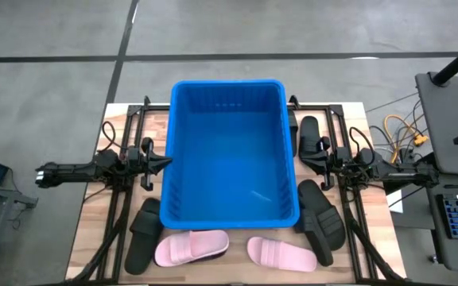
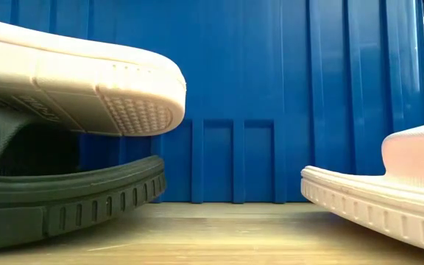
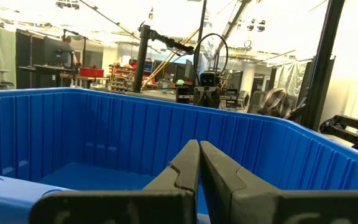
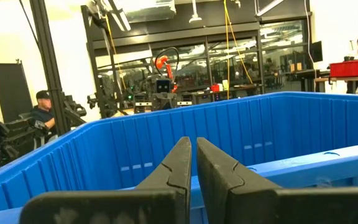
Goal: Pick and place slides into bin
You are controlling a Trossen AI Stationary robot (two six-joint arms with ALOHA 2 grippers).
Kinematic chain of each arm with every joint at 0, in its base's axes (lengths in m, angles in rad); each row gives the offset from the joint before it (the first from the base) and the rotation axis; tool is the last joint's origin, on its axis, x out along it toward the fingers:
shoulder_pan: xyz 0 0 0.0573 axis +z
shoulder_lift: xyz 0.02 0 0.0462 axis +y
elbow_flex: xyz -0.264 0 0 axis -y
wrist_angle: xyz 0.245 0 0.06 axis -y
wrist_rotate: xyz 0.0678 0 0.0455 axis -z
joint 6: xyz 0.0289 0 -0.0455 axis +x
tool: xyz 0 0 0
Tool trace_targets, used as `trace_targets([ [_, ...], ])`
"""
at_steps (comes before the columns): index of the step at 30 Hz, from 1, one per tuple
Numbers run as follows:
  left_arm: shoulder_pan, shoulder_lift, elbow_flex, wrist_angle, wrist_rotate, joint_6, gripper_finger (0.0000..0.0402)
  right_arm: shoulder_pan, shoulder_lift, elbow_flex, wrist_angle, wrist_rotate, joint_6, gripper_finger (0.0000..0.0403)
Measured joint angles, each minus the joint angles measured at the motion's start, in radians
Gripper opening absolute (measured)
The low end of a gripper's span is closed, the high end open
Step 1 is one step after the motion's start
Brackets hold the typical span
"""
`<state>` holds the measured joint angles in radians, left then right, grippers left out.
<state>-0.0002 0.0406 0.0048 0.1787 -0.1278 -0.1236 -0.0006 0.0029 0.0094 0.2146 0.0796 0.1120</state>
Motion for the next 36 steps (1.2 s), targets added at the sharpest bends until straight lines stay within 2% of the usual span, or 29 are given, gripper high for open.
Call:
trace_targets([
  [36,0.0,0.0,0.0,0.0,0.0,0.0,0.0,0.0,0.0,0.0,0.019,0.0,0.005,0.0018],
])
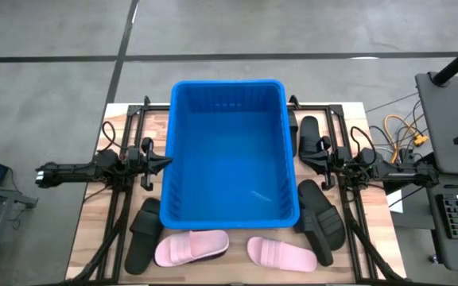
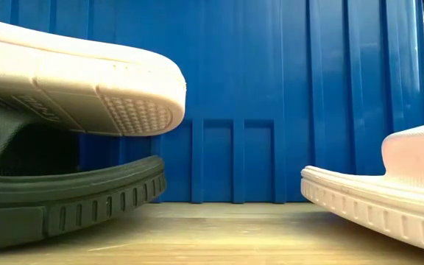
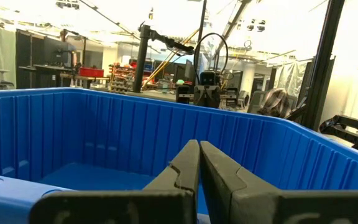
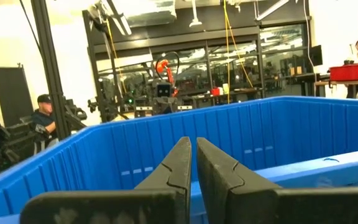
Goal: Pick and place slides into bin
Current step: Put the black slides into the blue organizer bin
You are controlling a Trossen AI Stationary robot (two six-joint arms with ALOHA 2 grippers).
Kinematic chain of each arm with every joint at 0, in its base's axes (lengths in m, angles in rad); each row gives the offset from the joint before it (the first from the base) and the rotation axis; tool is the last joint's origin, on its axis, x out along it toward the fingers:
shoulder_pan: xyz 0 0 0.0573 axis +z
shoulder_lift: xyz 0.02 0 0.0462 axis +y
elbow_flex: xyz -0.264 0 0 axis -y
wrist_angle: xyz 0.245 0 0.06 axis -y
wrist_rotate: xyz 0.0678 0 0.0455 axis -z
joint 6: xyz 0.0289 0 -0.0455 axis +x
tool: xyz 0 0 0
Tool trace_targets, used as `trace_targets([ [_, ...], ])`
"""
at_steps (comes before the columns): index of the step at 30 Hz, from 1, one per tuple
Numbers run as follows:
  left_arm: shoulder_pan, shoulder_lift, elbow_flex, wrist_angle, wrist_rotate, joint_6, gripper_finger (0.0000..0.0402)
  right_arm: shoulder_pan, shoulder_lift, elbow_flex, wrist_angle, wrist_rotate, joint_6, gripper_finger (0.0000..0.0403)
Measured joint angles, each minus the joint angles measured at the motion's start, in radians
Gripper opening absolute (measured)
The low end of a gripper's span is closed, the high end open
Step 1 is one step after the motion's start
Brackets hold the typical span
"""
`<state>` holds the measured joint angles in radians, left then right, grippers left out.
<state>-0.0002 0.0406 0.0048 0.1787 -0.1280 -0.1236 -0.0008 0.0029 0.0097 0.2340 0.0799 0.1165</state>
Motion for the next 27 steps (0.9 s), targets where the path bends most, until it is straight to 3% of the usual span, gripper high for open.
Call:
trace_targets([
  [9,0.0,0.001,0.0,0.012,-0.008,0.0,0.0,0.0,0.0,0.0,0.061,0.0,0.007,0.0018],
  [14,0.0,0.001,0.0,0.177,-0.066,0.0,0.0,0.0,0.0,0.0,0.173,0.027,0.145,0.0018],
  [22,0.0,0.003,-0.001,0.555,-0.25,0.007,0.0,0.0,0.0,0.0,0.265,0.521,0.408,0.0018],
  [24,0.0,0.007,-0.001,0.628,-0.274,0.007,0.0,0.0,0.0,0.0,0.276,0.578,0.41,0.0018],
  [27,0.0,0.012,-0.001,0.695,-0.297,0.009,0.0,0.0,0.0,0.0,0.286,0.583,0.406,0.0018],
])
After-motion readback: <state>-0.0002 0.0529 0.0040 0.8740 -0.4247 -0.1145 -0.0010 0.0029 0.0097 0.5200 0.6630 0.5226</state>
